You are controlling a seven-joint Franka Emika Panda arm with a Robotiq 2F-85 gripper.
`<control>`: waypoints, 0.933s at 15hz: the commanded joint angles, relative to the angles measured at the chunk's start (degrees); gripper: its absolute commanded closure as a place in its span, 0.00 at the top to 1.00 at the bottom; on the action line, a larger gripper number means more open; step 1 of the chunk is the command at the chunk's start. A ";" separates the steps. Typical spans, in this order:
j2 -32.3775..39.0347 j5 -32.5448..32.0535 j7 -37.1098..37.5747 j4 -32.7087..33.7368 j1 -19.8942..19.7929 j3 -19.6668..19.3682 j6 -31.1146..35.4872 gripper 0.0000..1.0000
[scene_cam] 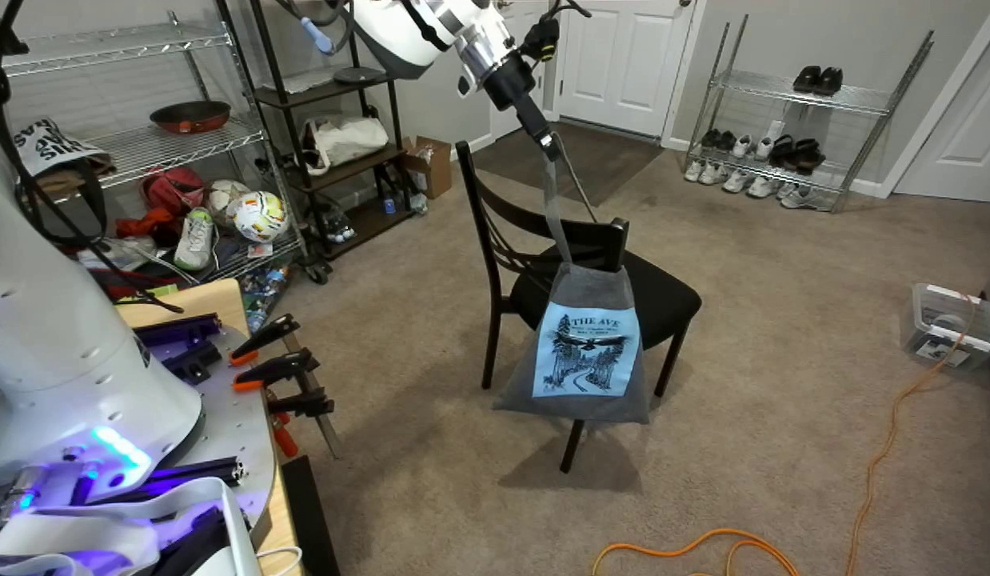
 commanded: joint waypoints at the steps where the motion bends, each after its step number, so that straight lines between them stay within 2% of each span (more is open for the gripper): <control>1: -2.94 3.83 -2.59 -1.65 -1.19 -0.23 2.36 1.00; 5: -4.24 6.52 -1.29 -1.76 -1.45 -1.28 1.23 1.00; 10: -4.56 9.08 -5.01 -1.98 -2.04 -1.41 1.86 1.00; 11: -4.59 9.81 -6.33 -2.05 -2.24 -1.32 2.05 1.00; 14: -4.60 15.47 -16.79 -2.19 -3.62 -0.37 4.20 1.00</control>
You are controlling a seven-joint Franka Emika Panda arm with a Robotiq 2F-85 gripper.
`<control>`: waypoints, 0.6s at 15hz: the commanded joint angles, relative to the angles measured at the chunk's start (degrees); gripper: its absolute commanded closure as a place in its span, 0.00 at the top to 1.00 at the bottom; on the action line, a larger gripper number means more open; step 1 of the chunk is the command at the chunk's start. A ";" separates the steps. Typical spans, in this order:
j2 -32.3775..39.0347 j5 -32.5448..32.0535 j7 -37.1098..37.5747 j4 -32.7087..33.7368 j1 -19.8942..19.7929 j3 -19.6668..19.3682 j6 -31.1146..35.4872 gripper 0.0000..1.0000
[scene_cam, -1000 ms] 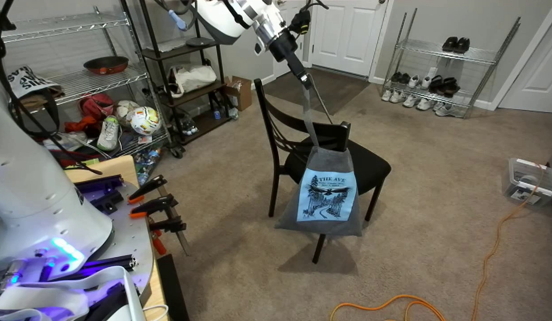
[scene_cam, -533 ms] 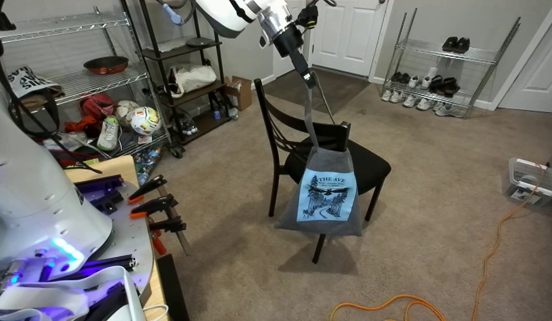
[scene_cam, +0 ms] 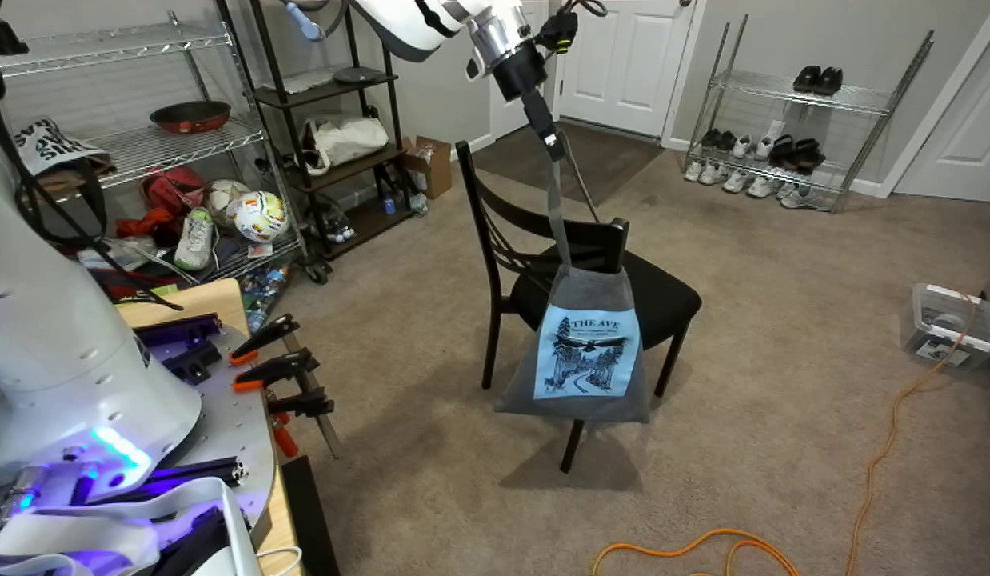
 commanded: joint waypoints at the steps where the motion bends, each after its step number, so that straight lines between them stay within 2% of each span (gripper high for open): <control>1: -2.34 7.05 -12.48 -2.04 -2.09 1.17 3.26 1.00; 4: -2.35 10.22 -18.31 -1.60 -1.24 0.68 1.65 1.00; 9: -2.48 9.96 -19.15 -1.30 -0.06 -0.09 1.34 1.00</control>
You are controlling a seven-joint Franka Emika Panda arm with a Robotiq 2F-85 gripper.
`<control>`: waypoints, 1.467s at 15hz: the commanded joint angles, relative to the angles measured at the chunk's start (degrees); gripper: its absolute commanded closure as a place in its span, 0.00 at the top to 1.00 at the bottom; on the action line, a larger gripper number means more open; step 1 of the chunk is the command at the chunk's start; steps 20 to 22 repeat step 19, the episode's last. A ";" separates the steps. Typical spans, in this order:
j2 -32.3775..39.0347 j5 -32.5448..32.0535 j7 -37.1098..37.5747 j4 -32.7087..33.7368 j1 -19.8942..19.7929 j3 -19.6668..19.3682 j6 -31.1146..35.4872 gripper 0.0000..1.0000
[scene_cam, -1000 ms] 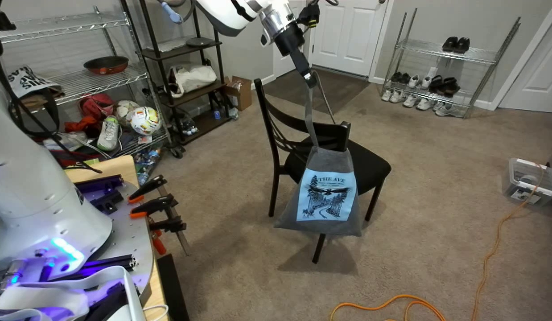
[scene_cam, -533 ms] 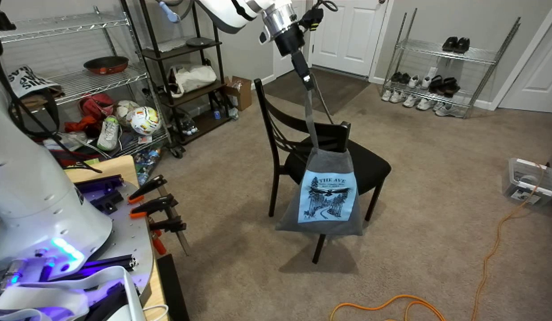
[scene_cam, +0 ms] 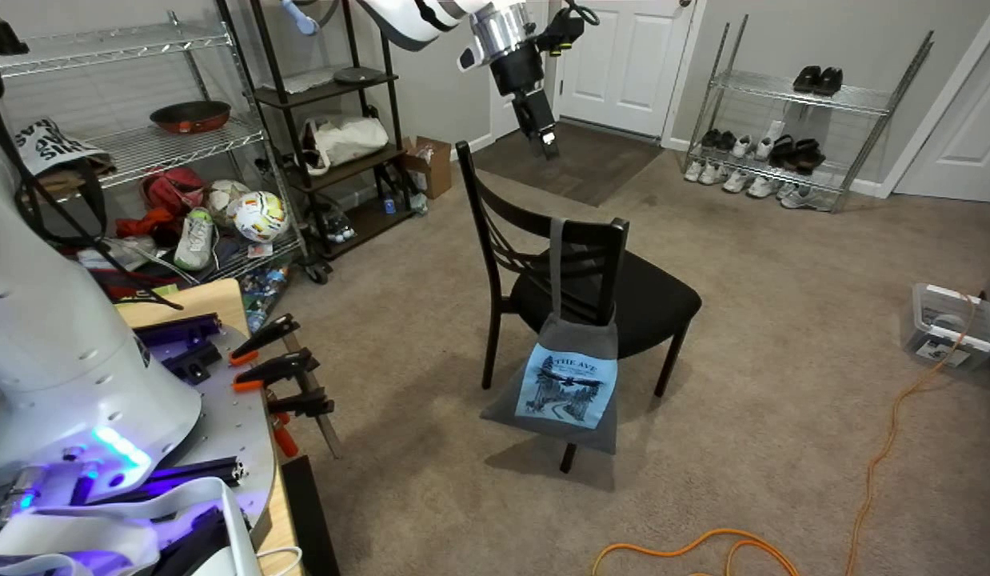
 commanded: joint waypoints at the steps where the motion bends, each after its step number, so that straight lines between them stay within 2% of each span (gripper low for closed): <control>1: -1.79 0.55 -2.03 -1.28 0.77 -0.56 -0.08 1.00; 3: -1.65 -3.73 0.54 -1.24 2.12 -1.51 -0.18 1.00; 4: -0.06 -1.00 -0.27 0.09 1.40 -1.05 -0.03 1.00; 22: -0.04 -2.60 -0.17 0.10 2.05 -1.47 -0.10 1.00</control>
